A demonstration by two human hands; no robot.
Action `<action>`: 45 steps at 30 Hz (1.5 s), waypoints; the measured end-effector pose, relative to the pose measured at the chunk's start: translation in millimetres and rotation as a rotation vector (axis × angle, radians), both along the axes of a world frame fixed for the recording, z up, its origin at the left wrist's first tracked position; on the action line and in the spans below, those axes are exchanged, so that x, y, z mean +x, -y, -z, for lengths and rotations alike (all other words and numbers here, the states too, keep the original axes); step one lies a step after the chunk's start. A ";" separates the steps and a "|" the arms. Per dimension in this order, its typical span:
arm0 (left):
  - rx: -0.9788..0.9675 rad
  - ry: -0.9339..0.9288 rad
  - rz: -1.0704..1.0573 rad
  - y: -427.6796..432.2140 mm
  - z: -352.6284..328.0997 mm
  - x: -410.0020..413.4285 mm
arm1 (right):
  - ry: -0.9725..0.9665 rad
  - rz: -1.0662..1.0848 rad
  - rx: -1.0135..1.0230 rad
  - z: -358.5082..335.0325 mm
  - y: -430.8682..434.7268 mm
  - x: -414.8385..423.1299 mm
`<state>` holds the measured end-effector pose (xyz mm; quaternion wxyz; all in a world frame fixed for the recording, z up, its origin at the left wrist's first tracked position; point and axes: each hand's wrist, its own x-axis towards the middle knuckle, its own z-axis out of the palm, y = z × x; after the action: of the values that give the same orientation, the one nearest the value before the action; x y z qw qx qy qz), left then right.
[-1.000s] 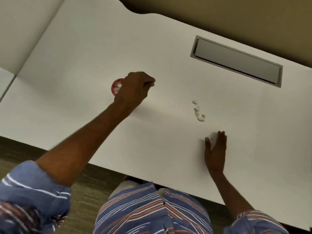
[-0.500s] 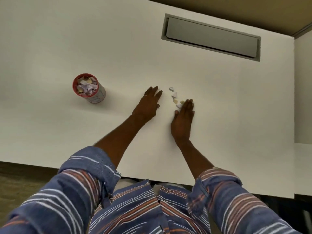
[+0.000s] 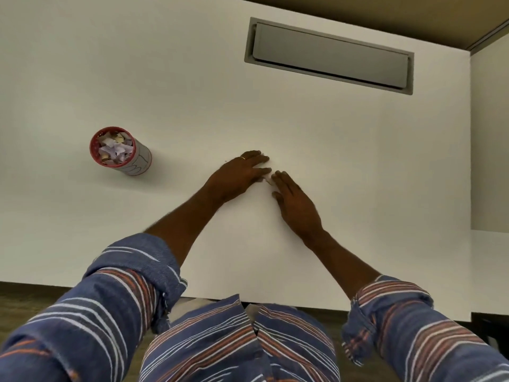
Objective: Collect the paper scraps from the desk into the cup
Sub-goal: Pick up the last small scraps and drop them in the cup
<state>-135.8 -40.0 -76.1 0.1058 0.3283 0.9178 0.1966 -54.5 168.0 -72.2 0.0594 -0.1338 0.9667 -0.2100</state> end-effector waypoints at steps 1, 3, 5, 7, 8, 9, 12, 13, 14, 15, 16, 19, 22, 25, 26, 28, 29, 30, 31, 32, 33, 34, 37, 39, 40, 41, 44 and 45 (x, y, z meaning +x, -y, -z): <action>-0.002 0.001 -0.027 3.4 -1.2 2.5 | 0.021 0.024 -0.009 -0.1 -3.3 0.8; -0.002 0.020 -0.085 10.0 -3.2 7.4 | 0.050 0.021 -0.018 3.2 -3.9 0.3; -0.020 0.043 -0.115 14.0 -5.1 10.9 | 0.069 -0.017 0.017 7.2 3.3 -2.6; -0.066 0.046 -0.106 15.3 -7.6 12.2 | 0.068 -0.070 0.053 9.9 13.2 -4.1; -0.086 0.046 -0.101 16.1 -8.7 12.7 | 0.066 -0.099 0.060 10.7 16.7 -3.6; -0.102 0.047 -0.106 17.2 -9.6 13.3 | 0.064 -0.126 0.064 10.3 17.4 -2.9; -0.110 0.034 -0.184 29.9 -10.0 16.2 | 0.055 -0.198 0.079 6.0 2.3 0.1; -0.100 0.028 -0.221 37.2 -9.7 18.3 | 0.054 -0.223 0.092 4.9 -7.4 3.3; -0.087 0.020 -0.257 45.0 -9.0 20.1 | 0.058 -0.253 0.111 3.7 -18.4 7.8; -0.073 0.008 -0.287 53.2 -8.6 22.7 | 0.064 -0.293 0.140 3.3 -29.0 13.5; -0.055 -0.004 -0.306 61.1 -8.8 24.8 | 0.068 -0.332 0.179 2.8 -39.6 19.5; 0.046 -0.049 -0.331 79.0 -11.1 31.7 | 0.097 -0.343 0.251 1.6 -60.4 36.5; 0.143 -0.048 -0.447 88.9 -11.3 37.2 | 0.129 -0.274 0.220 -0.3 -61.7 43.7; 0.180 0.012 -0.577 89.0 -10.5 38.7 | 0.122 -0.245 0.252 0.2 -53.3 50.1; 0.178 0.032 -0.585 87.5 -9.8 37.9 | 0.124 -0.232 0.250 0.1 -50.2 53.1; 0.164 0.091 -0.571 83.5 -8.6 35.0 | 0.133 -0.205 0.234 -0.6 -45.5 59.2; 0.160 0.123 -0.560 80.2 -8.1 33.1 | 0.130 -0.201 0.224 -1.1 -44.9 61.9; 0.163 0.147 -0.552 76.1 -7.6 30.8 | 0.119 -0.206 0.218 -1.9 -44.7 63.7; 0.172 0.162 -0.551 71.5 -7.3 28.8 | 0.103 -0.211 0.216 -3.1 -44.7 64.8; 0.183 0.160 -0.553 66.6 -7.7 26.4 | 0.084 -0.211 0.211 -4.2 -44.7 65.6; 0.188 0.153 -0.555 61.8 -8.8 24.1 | 0.064 -0.208 0.204 -5.4 -44.4 65.7; 0.180 0.145 -0.548 57.8 -10.2 21.4 | 0.043 -0.201 0.203 -6.3 -43.6 65.3; 0.071 0.134 -0.455 51.0 -12.1 11.7 | 0.018 -0.180 0.226 -9.3 -39.8 63.0; 0.024 0.177 -0.452 50.9 -13.7 3.3 | 0.023 -0.179 0.240 -11.5 -38.0 61.2; 0.006 0.195 -0.455 50.4 -14.4 -0.6 | 0.024 -0.182 0.246 -12.4 -37.7 59.9; -0.017 0.203 -0.445 49.6 -14.9 -3.6 | 0.019 -0.187 0.253 -13.2 -37.3 58.8; -0.085 0.192 -0.413 44.4 -18.3 -9.2 | -0.014 -0.194 0.275 -15.0 -34.3 54.8; -0.112 0.171 -0.403 42.9 -20.1 -10.1 | -0.016 -0.194 0.279 -15.5 -33.1 53.3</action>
<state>-145.9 -82.9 -56.0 0.1600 0.1140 0.9620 0.1898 -1.2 201.0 -56.6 0.0895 -0.2188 0.9694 -0.0661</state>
